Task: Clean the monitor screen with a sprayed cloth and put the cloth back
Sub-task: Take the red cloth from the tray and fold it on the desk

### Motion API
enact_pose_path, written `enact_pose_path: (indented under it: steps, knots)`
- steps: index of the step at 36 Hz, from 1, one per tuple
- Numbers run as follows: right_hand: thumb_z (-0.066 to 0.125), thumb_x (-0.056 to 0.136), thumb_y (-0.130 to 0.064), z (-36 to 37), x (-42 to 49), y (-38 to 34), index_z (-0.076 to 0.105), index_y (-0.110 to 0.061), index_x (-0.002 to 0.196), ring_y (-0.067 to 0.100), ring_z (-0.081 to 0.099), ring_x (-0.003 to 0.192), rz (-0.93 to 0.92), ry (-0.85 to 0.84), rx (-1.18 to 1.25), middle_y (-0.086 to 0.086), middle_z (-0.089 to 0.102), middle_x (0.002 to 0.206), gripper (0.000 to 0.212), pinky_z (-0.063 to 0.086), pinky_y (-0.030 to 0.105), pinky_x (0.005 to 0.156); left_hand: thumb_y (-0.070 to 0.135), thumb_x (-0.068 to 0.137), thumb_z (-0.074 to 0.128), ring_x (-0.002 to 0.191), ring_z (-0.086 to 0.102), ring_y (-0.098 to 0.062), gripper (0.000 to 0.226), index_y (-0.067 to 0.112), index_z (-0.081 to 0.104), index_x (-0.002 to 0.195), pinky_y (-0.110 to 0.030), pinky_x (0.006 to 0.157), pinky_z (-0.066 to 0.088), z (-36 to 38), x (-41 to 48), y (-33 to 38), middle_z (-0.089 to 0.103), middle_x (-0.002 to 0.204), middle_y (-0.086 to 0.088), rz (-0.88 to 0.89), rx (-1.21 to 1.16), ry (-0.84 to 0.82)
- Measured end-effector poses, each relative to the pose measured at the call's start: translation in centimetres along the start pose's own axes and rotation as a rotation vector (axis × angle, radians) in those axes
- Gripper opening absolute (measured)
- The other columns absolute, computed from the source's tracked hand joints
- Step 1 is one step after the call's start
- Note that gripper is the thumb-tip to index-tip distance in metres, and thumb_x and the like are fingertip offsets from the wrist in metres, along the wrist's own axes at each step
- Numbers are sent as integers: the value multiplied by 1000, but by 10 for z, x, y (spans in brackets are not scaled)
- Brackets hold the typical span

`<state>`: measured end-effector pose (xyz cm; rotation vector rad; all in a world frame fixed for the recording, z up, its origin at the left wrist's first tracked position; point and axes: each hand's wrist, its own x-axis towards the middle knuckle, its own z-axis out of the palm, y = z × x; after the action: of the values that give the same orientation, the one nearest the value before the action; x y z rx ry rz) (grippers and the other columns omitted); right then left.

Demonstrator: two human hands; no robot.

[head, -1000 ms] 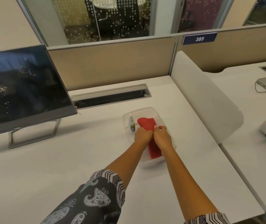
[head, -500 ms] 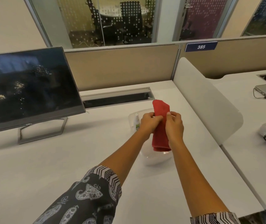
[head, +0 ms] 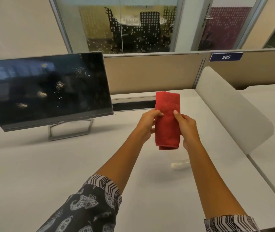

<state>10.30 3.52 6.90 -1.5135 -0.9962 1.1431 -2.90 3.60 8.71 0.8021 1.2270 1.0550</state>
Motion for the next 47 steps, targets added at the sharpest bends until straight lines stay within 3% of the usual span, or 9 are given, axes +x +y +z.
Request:
enact_pose_path:
  steps: [7, 12, 17, 21, 27, 30, 34, 40, 47]
  knots:
    - [60, 96, -38, 64, -30, 1, 58, -18, 130, 21, 60, 102, -52, -14, -29, -1, 61, 112, 38, 51, 41, 92, 19, 94, 54, 115, 53, -26, 29, 23, 52, 122, -49, 102, 42, -71, -19, -2, 56, 121, -2, -37, 2, 31]
    - [60, 96, -38, 105, -48, 13, 58, -22, 128, 20, 61, 97, -65, -24, -36, -2, 61, 109, 36, 51, 35, 82, 30, 97, 56, 124, 49, -33, 44, 25, 42, 138, -56, 105, 41, -118, -32, -10, 50, 132, -3, -135, 47, 7]
    - [53, 100, -38, 139, -65, 31, 54, -22, 134, 21, 59, 101, -69, -44, -172, 2, 61, 125, 37, 50, 38, 89, 34, 96, 59, 112, 55, -31, 47, 30, 39, 138, -49, 85, 51, -158, -45, -24, 51, 126, -3, -242, 101, -33]
    - [50, 102, -35, 157, -73, 46, 53, -20, 137, 29, 60, 113, -49, -85, -282, 8, 59, 134, 38, 50, 45, 98, 27, 95, 62, 110, 56, -31, 44, 32, 40, 133, -50, 80, 54, -181, -49, -39, 53, 121, -2, -313, 122, -26]
    - [50, 102, -27, 175, -76, 67, 53, -16, 138, 31, 60, 115, -6, -140, -390, 11, 60, 133, 38, 49, 45, 101, 9, 95, 59, 107, 58, -28, 42, 17, 47, 135, -51, 84, 55, -204, -50, -60, 57, 116, -5, -361, 151, 70]
    - [51, 102, -23, 179, -75, 82, 54, -16, 136, 30, 60, 114, 11, -166, -442, 11, 63, 130, 36, 49, 44, 100, 5, 93, 60, 100, 58, -24, 59, 17, 36, 146, -42, 69, 56, -213, -47, -74, 55, 117, -6, -379, 165, 123]
    - [50, 101, -19, 181, -74, 101, 53, -14, 137, 30, 60, 116, 16, -204, -551, 11, 62, 130, 36, 47, 39, 99, -1, 91, 59, 108, 56, -26, 77, 24, 19, 152, -41, 71, 55, -215, -45, -93, 49, 138, -13, -393, 203, 149]
    - [48, 101, -17, 179, -76, 126, 50, -13, 139, 30, 61, 113, -6, -218, -719, 11, 64, 127, 38, 47, 38, 94, 2, 84, 66, 112, 59, -27, 90, 33, 18, 153, -44, 88, 56, -208, -44, -125, 51, 137, -10, -340, 402, 141]
    - [45, 102, -25, 179, -79, 129, 44, -14, 140, 29, 49, 119, -96, -224, -995, 12, 54, 126, 39, 47, 41, 87, 33, 79, 73, 111, 57, -31, 98, 34, 10, 154, -40, 90, 53, -198, -44, -138, 40, 133, -13, -269, 893, 165]
